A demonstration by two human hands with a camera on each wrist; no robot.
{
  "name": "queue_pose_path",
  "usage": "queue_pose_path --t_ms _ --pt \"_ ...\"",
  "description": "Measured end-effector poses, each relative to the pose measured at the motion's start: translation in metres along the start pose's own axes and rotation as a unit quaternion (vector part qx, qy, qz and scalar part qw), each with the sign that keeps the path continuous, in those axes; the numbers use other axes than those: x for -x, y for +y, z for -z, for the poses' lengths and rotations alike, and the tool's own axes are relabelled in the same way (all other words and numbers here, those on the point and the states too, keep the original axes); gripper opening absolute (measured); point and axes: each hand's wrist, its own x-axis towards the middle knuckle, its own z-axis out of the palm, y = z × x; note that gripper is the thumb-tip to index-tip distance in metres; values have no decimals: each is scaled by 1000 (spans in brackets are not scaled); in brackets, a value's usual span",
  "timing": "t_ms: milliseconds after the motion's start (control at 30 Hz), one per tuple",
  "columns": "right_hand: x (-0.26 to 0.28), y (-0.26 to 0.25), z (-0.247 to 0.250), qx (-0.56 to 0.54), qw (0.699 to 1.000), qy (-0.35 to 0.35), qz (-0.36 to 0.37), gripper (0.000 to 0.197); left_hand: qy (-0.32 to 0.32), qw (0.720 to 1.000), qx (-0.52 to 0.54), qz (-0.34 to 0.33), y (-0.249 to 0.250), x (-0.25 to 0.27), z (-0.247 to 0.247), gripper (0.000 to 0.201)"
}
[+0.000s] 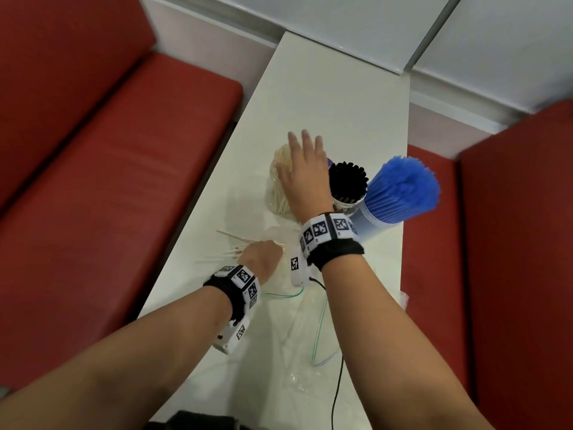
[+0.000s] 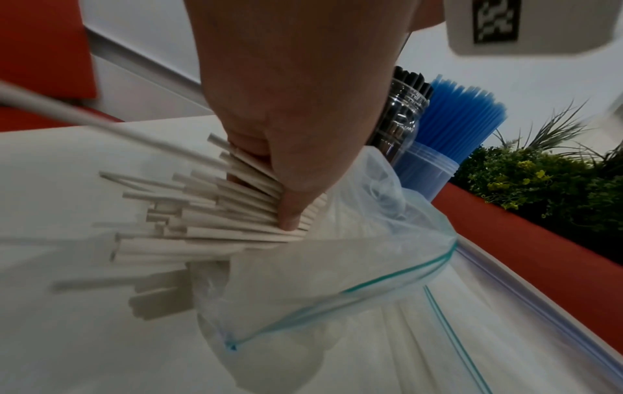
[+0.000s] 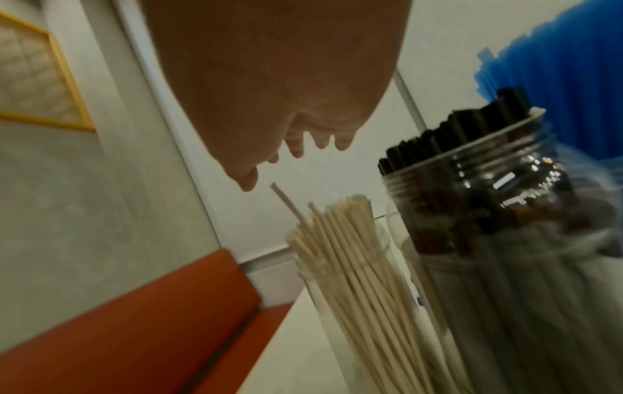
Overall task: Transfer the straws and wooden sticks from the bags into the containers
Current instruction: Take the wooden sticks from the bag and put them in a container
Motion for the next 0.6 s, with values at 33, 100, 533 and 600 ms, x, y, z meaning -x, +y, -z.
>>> queue_pose_path --t_ms 33,100,533,600 --pt "5 0 -8 48 998 -47 9 63 2 1000 7 3 0 1 1 24" --pt "14 3 -17 71 990 -118 -3 68 6 1000 13 12 0 3 3 23" --pt "84 24 -4 -358 921 48 -143 37 -14 993 -111 46 3 39 61 29" --pt "93 27 -9 -363 918 24 -158 33 -17 990 -131 52 3 52 79 28"
